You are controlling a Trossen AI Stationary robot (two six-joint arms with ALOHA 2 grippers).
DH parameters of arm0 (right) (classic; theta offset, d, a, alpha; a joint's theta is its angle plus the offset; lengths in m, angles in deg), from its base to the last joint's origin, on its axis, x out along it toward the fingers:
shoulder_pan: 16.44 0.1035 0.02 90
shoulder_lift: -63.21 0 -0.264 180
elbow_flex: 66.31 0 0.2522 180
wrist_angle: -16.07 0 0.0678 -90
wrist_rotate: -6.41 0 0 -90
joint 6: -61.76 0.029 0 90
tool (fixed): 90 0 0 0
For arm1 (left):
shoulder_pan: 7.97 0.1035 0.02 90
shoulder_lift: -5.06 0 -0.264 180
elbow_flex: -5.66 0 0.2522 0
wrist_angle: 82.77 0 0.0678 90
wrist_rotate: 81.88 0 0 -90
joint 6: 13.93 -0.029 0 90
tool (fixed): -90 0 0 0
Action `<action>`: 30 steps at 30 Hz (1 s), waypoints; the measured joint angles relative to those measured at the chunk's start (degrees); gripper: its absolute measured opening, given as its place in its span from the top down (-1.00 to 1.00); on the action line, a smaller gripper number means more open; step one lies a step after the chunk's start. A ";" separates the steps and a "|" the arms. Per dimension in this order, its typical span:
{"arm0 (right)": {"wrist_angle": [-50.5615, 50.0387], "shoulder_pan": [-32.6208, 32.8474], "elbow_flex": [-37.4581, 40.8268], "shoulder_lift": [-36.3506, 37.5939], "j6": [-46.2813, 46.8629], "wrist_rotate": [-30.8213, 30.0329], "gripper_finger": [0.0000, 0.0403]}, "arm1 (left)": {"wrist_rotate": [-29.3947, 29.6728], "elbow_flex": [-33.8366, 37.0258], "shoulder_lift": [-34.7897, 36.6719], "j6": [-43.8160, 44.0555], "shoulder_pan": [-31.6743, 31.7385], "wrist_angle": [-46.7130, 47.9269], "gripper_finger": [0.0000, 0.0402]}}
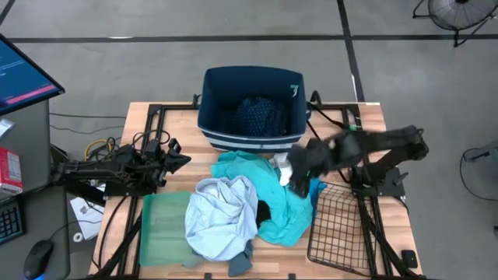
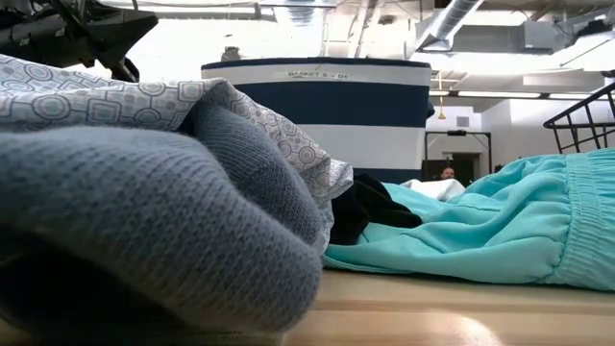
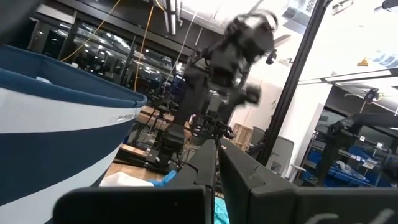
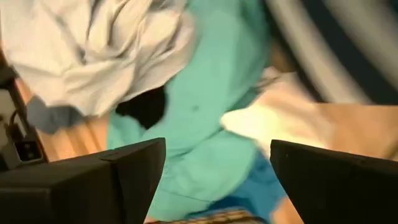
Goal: Pick & Place Cloths
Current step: Put the light blue shorts into the wire basket
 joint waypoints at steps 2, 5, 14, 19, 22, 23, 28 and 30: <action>3.18 2.47 4.45 -0.30 1.42 -0.38 -0.41 | 0.00 0.00 -0.07 0.00 -0.01 -0.09 0.99; 8.06 4.48 10.72 -0.44 3.23 -0.27 -0.41 | 0.00 0.00 -0.32 0.00 0.00 -0.12 0.99; 15.09 2.73 19.79 -5.61 3.32 0.35 -0.41 | 0.00 0.00 -0.44 0.00 0.00 -0.35 0.99; 13.66 0.35 19.74 -10.81 3.27 4.30 -0.41 | 0.00 0.00 -0.42 0.00 0.00 -0.44 0.99; 11.92 -0.60 19.69 -13.85 3.27 6.64 -0.41 | 0.00 0.00 -0.42 0.00 0.00 -0.46 0.99; 10.71 -0.82 19.74 -14.73 3.27 7.13 -0.41 | 0.00 0.00 -0.42 0.00 0.01 -0.46 0.99; 10.09 -0.57 19.69 -18.06 3.27 8.29 -0.41 | 0.00 0.00 -0.42 0.00 0.01 -0.50 0.99; 10.15 -0.41 19.69 -18.93 3.25 9.20 -0.41 | 0.00 0.00 -0.42 0.00 -0.01 -0.52 0.99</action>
